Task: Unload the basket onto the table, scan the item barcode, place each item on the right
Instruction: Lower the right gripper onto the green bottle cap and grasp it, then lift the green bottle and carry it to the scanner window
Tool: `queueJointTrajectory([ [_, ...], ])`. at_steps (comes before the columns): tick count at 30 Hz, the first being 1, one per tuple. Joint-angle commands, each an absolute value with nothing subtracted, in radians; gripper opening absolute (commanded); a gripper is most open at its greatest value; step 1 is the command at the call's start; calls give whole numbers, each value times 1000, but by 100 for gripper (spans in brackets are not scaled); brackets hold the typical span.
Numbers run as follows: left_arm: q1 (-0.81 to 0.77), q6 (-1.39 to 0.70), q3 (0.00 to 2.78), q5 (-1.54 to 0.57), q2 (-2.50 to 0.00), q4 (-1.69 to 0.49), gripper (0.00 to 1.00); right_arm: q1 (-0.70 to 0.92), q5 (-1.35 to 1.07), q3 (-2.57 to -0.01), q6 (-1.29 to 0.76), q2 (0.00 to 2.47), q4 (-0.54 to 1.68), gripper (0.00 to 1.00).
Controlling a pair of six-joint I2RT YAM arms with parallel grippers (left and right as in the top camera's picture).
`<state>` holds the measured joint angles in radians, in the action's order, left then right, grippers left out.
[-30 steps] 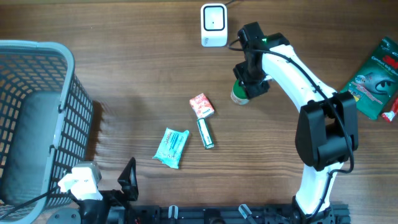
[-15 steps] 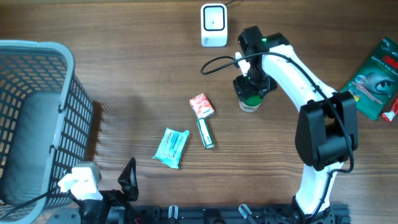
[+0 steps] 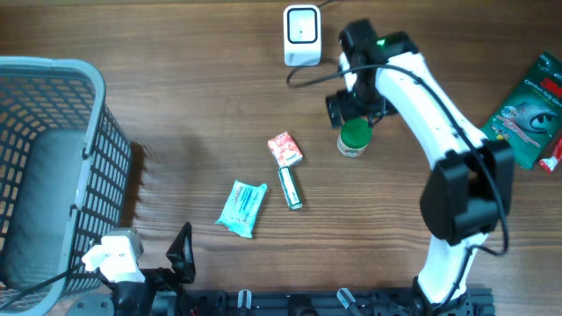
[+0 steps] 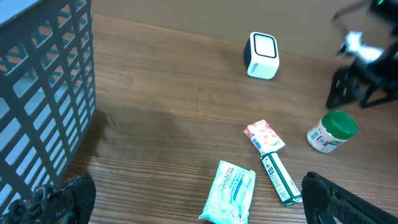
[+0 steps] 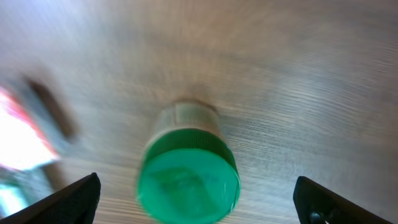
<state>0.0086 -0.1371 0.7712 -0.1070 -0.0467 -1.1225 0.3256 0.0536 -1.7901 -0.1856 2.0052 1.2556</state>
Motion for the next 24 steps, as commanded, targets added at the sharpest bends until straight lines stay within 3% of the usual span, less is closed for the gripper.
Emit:
queueJointTrajectory([
  [1, 14, -142, 770, -122, -41, -1120, 100, 320, 52, -1853, -743, 1907, 1257, 100],
  [5, 14, -143, 770, -122, -41, -1120, 100, 320, -2, -1853, -1081, 1905, 1266, 100],
  [11, 14, -142, 770, -122, -41, -1120, 100, 320, 9, -1844, -1105, 1906, 1304, 100],
  [15, 14, -143, 770, -122, -41, -1120, 100, 320, -17, -1769, -1319, 1911, 1353, 100],
  [18, 14, -143, 770, -122, -41, -1120, 100, 320, -17, -1670, -1471, 1915, 1311, 100],
  [24, 14, -143, 770, -122, -41, -1120, 100, 320, -16, -1589, -1465, 1924, 1161, 99],
])
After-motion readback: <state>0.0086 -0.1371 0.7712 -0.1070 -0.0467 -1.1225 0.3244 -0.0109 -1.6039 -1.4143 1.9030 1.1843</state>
